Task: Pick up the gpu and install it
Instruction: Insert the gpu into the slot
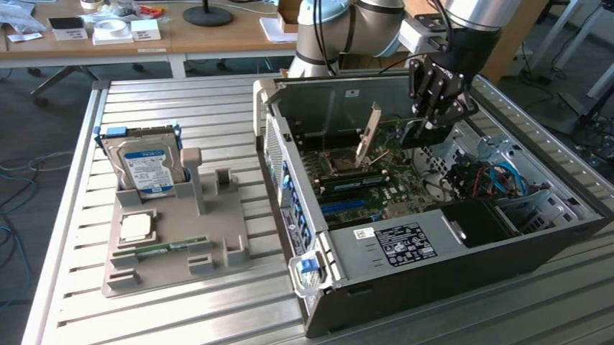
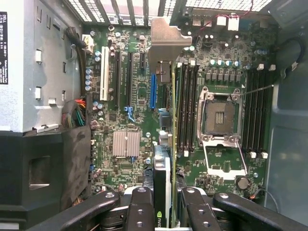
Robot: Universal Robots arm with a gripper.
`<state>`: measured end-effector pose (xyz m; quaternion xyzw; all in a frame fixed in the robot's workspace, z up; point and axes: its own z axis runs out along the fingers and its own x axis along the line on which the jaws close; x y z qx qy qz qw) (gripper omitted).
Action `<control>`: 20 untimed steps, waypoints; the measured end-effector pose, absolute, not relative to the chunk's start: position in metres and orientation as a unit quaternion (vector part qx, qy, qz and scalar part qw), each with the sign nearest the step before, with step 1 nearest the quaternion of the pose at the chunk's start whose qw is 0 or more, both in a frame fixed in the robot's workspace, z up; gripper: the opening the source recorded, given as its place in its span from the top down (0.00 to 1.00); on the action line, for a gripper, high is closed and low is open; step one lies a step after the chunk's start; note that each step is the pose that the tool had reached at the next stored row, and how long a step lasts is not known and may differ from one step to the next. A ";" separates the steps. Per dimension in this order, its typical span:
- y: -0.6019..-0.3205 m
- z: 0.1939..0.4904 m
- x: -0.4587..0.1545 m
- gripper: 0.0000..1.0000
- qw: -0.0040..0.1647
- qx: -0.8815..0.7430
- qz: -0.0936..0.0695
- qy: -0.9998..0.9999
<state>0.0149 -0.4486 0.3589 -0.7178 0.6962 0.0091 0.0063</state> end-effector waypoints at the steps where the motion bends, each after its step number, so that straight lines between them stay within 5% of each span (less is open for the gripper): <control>1: -0.449 0.358 0.015 0.73 0.006 -0.718 0.009 0.696; 20: -0.449 0.351 0.012 0.73 0.006 -0.718 0.009 0.696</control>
